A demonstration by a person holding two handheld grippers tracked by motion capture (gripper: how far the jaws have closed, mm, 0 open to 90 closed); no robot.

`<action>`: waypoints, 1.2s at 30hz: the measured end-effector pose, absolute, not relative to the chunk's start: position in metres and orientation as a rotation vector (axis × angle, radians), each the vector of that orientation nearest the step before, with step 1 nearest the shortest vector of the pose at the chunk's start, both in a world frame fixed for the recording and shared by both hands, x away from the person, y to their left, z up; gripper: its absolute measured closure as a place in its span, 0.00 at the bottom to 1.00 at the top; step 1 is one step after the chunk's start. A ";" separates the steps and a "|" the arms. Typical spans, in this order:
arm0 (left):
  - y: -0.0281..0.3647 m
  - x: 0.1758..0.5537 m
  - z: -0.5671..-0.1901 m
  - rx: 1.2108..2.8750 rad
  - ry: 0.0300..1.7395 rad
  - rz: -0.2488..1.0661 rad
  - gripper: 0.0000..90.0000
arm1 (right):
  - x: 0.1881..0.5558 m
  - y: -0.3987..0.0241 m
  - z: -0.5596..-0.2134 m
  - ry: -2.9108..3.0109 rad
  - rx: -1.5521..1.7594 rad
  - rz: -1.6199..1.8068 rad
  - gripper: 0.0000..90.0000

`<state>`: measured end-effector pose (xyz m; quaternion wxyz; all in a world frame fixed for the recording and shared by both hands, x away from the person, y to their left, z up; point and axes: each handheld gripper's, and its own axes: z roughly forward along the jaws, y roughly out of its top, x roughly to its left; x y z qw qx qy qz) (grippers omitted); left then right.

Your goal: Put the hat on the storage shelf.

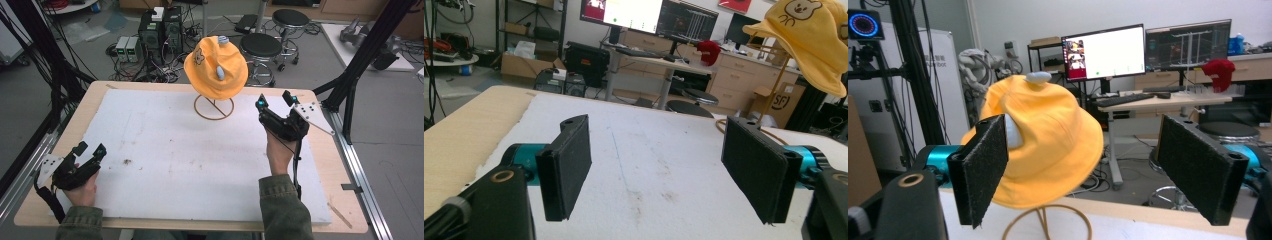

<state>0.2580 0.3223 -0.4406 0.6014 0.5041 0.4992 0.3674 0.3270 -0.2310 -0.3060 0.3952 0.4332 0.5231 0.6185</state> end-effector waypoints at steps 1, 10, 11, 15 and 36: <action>0.322 0.258 -0.441 1.168 1.157 0.851 0.31 | 0.323 -0.235 -0.309 1.326 1.109 1.561 0.22; 0.322 0.257 -0.440 1.161 1.157 0.848 0.31 | 0.307 -0.251 -0.331 1.326 1.170 1.504 0.22; 0.322 0.257 -0.440 1.161 1.157 0.849 0.31 | 0.303 -0.255 -0.336 1.323 1.184 1.494 0.22; 0.322 0.256 -0.440 1.161 1.159 0.852 0.31 | 0.300 -0.261 -0.340 1.351 1.222 1.463 0.20; 0.323 0.255 -0.440 1.159 1.163 0.858 0.31 | 0.275 -0.281 -0.379 1.344 1.296 1.395 0.20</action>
